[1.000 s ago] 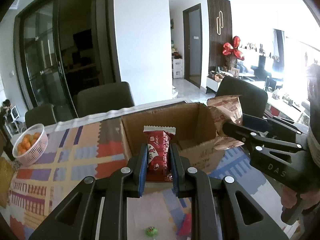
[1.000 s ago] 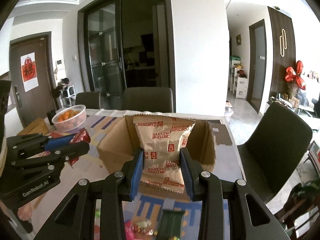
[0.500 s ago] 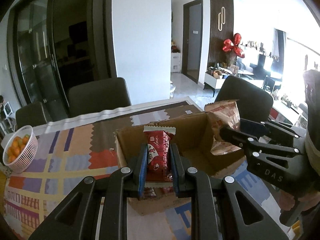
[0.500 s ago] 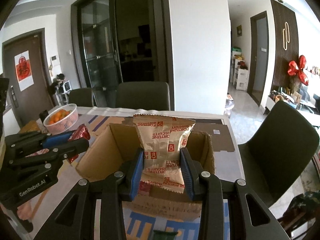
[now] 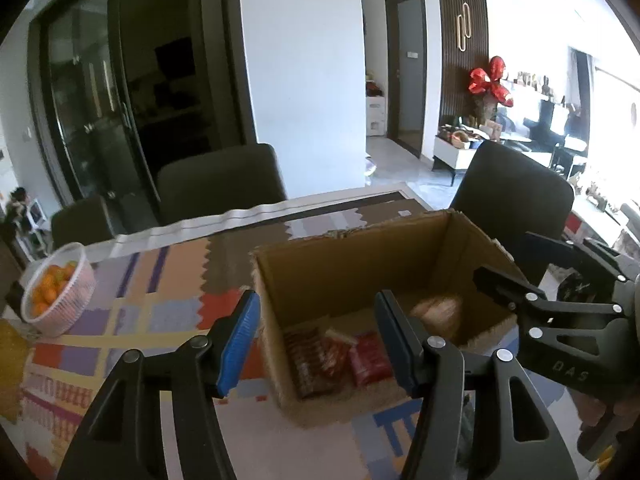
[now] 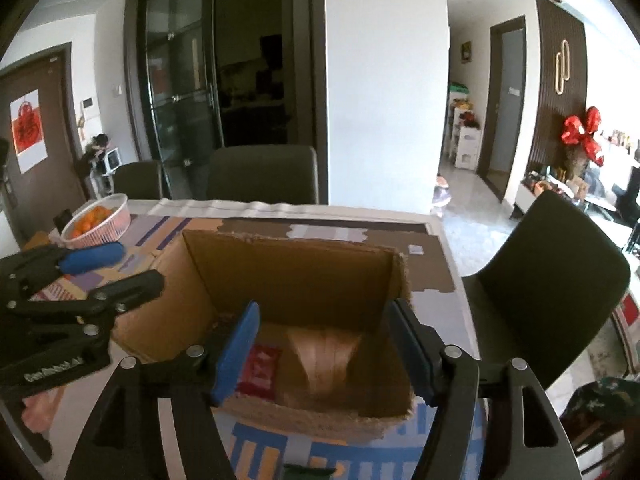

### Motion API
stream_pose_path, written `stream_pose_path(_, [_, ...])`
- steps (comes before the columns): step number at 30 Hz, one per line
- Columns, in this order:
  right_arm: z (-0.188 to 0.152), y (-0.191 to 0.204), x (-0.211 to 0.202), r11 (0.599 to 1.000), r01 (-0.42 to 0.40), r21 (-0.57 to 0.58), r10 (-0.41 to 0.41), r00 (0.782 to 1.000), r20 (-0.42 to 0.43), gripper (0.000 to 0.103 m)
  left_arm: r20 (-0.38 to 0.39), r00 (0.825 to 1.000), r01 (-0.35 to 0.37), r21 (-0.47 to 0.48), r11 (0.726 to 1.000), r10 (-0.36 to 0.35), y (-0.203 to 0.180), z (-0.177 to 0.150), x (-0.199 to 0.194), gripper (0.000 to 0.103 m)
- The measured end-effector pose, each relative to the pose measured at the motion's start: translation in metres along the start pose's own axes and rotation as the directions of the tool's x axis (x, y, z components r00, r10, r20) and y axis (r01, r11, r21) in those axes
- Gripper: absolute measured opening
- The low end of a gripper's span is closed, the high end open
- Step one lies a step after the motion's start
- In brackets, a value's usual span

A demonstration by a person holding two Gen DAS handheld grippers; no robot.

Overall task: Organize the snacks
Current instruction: 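Carry both snacks into the cardboard box and open both tools, then move both tools back toward the lollipop and pink packet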

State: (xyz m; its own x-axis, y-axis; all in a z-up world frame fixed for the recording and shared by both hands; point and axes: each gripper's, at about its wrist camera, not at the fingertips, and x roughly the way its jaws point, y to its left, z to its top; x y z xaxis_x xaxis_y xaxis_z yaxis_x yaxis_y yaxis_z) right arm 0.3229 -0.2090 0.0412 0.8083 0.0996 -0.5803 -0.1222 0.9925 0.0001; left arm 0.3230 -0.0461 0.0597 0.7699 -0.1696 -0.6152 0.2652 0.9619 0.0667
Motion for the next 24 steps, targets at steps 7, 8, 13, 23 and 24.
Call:
stream_pose_path(7, [-0.014, 0.012, -0.038, 0.999, -0.046, -0.016, 0.047, 0.998, 0.039, 0.068, 0.042, 0.999, -0.002, 0.038, 0.999, 0.000, -0.004, -0.019, -0.042, 0.062])
stream_pose_path(8, [-0.015, 0.015, -0.042, 0.998, -0.054, -0.019, 0.054, 0.998, 0.041, 0.068, 0.047, 0.999, -0.001, 0.039, 0.999, -0.001, -0.003, -0.022, -0.048, 0.064])
stream_pose_path(13, [-0.026, 0.028, -0.065, 0.996, -0.081, -0.022, 0.082, 0.995, 0.063, 0.068, 0.055, 0.998, 0.006, 0.038, 0.999, -0.008, 0.000, -0.039, -0.072, 0.065])
stream_pose_path(23, [-0.057, 0.061, -0.084, 0.989, -0.118, -0.094, 0.121, 0.992, 0.023, 0.068, 0.018, 1.000, 0.014, 0.025, 1.000, -0.014, 0.007, -0.082, -0.091, 0.065])
stream_pose_path(24, [-0.061, 0.065, -0.084, 0.987, -0.126, -0.100, 0.127, 0.992, 0.009, 0.068, 0.014, 1.000, 0.014, 0.022, 1.000, -0.014, 0.008, -0.086, -0.092, 0.065])
